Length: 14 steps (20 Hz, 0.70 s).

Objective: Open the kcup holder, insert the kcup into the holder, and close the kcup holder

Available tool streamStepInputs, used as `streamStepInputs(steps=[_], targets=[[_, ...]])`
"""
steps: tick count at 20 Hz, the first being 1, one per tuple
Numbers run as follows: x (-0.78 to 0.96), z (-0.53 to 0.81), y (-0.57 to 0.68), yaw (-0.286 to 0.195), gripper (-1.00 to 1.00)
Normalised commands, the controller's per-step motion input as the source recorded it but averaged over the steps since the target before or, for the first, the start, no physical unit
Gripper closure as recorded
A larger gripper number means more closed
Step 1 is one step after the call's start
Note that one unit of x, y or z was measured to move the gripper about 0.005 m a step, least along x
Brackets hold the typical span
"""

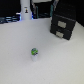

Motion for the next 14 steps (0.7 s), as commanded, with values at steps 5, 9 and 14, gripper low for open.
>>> streamStepInputs(steps=[5, 9, 14], targets=[[-0.23, 0.11, 0.59, -0.145, -1.0], [-0.26, 0.08, 0.67, -0.16, -1.0], [-0.27, 0.02, 0.72, -0.167, -1.0]])
